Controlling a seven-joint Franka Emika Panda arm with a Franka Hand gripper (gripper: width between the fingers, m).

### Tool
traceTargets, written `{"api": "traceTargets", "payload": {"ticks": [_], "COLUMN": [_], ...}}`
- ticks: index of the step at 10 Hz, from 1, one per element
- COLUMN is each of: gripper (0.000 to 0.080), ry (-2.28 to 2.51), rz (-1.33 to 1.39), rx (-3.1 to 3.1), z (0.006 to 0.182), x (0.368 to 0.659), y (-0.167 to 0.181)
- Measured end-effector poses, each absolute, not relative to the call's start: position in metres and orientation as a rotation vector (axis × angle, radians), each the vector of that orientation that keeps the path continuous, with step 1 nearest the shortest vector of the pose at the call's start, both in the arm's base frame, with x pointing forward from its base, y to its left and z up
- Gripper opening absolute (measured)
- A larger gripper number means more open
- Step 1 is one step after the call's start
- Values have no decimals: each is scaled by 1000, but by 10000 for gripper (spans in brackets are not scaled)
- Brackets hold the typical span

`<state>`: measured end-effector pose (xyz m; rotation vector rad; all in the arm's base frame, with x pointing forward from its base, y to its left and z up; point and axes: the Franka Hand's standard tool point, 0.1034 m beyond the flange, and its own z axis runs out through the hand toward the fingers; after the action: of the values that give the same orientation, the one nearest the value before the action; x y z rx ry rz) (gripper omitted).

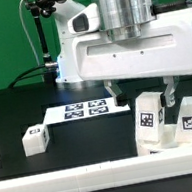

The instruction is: Assemble stool

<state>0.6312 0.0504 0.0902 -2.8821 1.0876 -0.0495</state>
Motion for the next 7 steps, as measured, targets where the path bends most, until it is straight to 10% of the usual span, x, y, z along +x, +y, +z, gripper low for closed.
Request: {"api": "traceTargets", "payload": {"ticks": [2,7], "gripper": [390,339], "ry": [1081,1137], "rz": [-48,-45], "rx": [-2885,-2861], "z": [89,89], "x": [631,631], "y": [50,51]}}
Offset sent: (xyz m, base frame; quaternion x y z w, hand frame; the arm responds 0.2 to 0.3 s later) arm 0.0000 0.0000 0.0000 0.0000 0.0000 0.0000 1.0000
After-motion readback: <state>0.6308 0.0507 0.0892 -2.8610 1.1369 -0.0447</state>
